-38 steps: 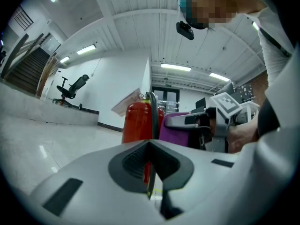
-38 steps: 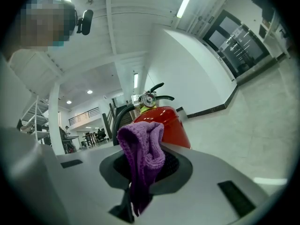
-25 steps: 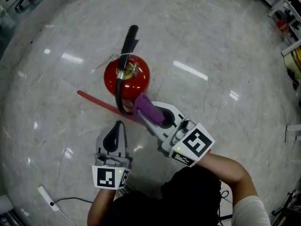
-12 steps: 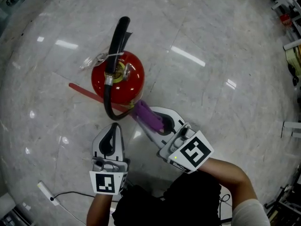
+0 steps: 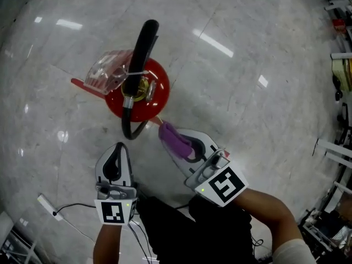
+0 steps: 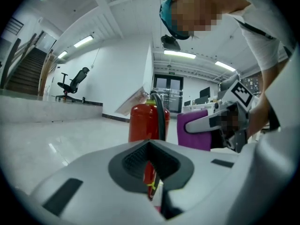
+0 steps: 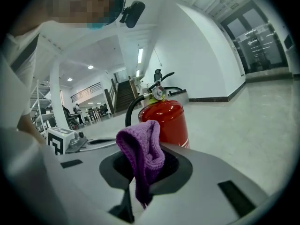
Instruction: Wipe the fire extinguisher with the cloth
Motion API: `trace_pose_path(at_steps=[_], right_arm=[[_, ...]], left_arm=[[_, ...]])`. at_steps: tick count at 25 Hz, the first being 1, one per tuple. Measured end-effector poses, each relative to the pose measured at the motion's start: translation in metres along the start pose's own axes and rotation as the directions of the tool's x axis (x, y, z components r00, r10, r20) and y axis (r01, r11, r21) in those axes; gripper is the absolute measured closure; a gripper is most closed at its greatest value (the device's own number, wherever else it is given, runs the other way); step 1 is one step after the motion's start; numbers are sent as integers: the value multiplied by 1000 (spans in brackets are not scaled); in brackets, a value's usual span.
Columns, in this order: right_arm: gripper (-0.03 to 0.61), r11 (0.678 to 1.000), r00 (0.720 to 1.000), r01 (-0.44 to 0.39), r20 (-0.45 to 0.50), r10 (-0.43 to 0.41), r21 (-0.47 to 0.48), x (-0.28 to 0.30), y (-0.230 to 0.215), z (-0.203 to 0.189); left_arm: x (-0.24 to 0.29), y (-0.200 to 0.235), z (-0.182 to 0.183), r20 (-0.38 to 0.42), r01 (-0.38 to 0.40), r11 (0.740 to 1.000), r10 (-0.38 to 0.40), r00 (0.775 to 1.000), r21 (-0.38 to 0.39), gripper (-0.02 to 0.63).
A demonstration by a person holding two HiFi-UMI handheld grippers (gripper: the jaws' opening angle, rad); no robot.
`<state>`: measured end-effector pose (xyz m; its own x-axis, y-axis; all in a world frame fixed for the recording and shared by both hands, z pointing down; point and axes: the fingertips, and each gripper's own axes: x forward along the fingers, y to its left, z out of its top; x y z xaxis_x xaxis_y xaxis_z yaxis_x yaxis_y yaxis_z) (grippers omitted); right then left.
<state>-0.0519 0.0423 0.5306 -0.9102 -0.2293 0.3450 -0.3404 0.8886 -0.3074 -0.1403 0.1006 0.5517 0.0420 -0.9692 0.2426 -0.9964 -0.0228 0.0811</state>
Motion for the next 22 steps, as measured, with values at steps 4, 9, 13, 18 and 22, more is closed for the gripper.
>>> trace_pose_path(at_steps=[4, 9, 13, 18, 22], right_arm=[[520, 1000, 999, 11, -45, -11, 18, -18, 15, 23], [520, 998, 995, 40, -95, -36, 38, -60, 50, 84], [520, 993, 988, 92, -127, -83, 68, -100, 80, 146], [520, 996, 986, 71, -155, -62, 56, -129, 140, 229], [520, 999, 989, 0, -147, -7, -43, -132, 181, 302]], left_arm=[[-5, -10, 43, -17, -21, 999, 20, 1000, -50, 610], [-34, -49, 127, -60, 12, 994, -19, 998, -111, 609], [-70, -71, 204, -102, 6, 988, -22, 995, -156, 611], [-111, -78, 306, -104, 0, 986, -18, 994, -169, 611], [-135, -67, 383, -68, 1, 989, -11, 998, -150, 609]])
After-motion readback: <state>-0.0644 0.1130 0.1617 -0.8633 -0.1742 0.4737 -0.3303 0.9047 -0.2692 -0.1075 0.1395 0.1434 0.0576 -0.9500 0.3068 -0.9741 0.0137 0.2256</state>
